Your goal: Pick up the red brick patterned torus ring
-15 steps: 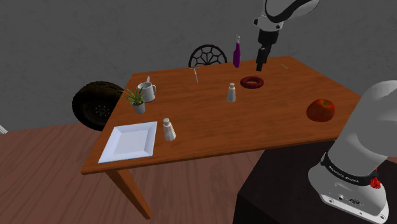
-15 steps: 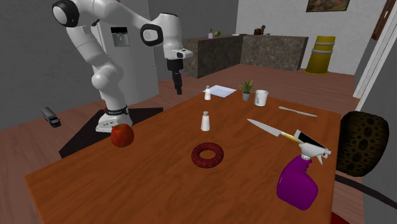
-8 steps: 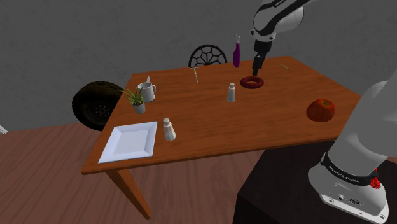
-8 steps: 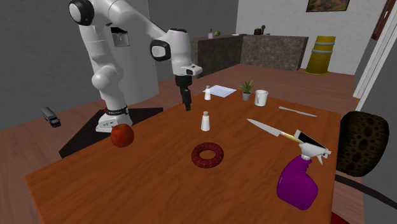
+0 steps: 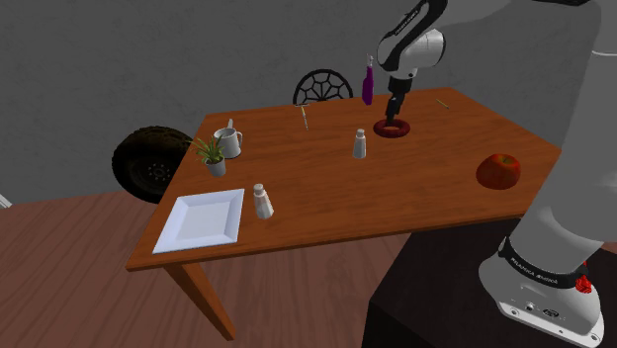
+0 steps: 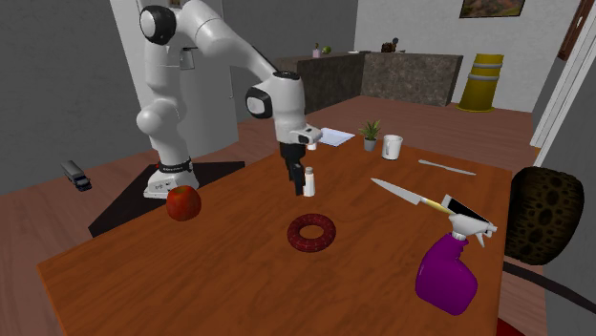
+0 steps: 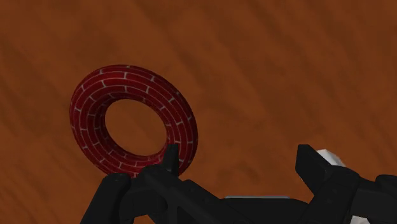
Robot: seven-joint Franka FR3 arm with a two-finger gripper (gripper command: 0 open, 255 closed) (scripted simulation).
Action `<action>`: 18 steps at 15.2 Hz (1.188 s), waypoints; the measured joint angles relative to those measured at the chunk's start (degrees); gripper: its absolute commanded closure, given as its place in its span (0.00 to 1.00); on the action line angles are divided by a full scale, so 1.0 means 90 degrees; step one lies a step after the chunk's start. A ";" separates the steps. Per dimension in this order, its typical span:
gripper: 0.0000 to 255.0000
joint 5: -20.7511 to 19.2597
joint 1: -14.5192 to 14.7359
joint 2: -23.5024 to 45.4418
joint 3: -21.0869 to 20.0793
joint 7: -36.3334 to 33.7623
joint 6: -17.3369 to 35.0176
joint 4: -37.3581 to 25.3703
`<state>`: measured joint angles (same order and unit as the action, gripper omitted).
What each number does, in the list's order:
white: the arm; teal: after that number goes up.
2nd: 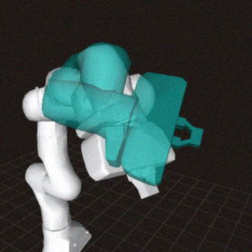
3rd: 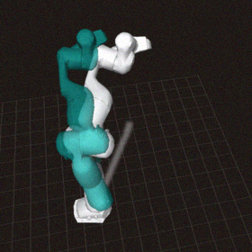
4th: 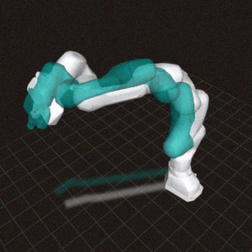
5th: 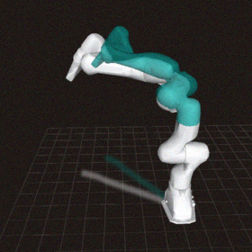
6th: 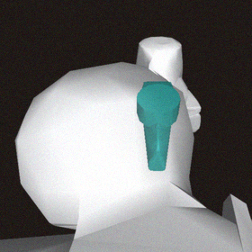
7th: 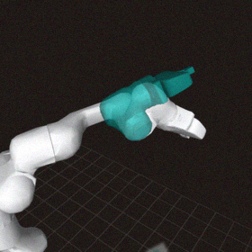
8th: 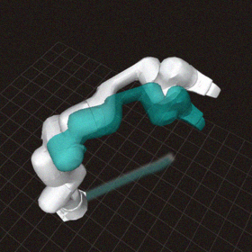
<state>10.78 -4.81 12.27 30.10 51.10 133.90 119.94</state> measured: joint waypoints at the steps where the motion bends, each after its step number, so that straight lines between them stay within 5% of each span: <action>1: 0.00 0.0197 -0.0107 0.0264 -0.0039 0.0180 0.0030 -0.0188; 6: 0.00 0.0958 -0.0657 0.1499 -0.0341 0.0795 0.0061 -0.1206; 14: 0.00 0.1299 -0.0875 0.2010 -0.0554 0.1075 0.0468 -0.1259; 15: 1.00 0.1313 -0.0882 0.2034 -0.0565 0.1083 0.0487 -0.1263; 18: 1.00 0.1328 -0.0889 0.2056 -0.0575 0.1091 0.0506 -0.1270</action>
<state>22.73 -12.81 30.77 24.92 60.91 138.45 108.51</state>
